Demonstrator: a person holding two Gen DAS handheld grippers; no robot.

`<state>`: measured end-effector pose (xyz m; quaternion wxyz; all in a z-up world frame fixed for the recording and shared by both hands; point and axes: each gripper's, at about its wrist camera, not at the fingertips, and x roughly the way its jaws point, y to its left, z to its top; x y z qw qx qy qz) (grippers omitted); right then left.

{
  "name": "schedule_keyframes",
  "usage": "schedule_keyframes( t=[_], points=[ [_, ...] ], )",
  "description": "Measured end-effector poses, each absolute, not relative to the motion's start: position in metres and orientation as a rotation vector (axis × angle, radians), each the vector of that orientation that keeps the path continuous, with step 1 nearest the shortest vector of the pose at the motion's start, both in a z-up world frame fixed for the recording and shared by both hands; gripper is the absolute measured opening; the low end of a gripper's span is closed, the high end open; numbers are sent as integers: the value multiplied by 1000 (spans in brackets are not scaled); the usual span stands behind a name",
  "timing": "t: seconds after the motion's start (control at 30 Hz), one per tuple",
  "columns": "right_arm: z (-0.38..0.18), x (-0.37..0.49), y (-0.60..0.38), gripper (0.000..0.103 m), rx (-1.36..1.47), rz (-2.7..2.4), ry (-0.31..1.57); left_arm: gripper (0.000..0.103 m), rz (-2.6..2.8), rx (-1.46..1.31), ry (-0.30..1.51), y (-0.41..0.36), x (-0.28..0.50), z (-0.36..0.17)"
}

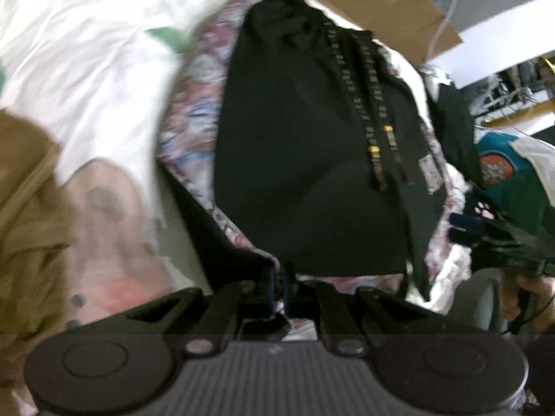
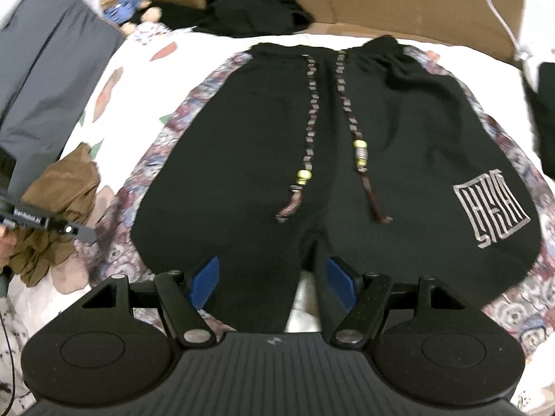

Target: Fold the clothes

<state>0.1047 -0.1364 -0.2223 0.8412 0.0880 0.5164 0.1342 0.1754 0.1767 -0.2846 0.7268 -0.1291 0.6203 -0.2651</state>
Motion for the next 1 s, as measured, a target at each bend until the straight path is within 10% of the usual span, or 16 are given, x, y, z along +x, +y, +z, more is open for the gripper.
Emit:
schedule_keyframes(
  t=[1.0],
  points=[
    [-224,122,-68,73,248,474,1072,4,-771,-164,1363,44,188,-244]
  ],
)
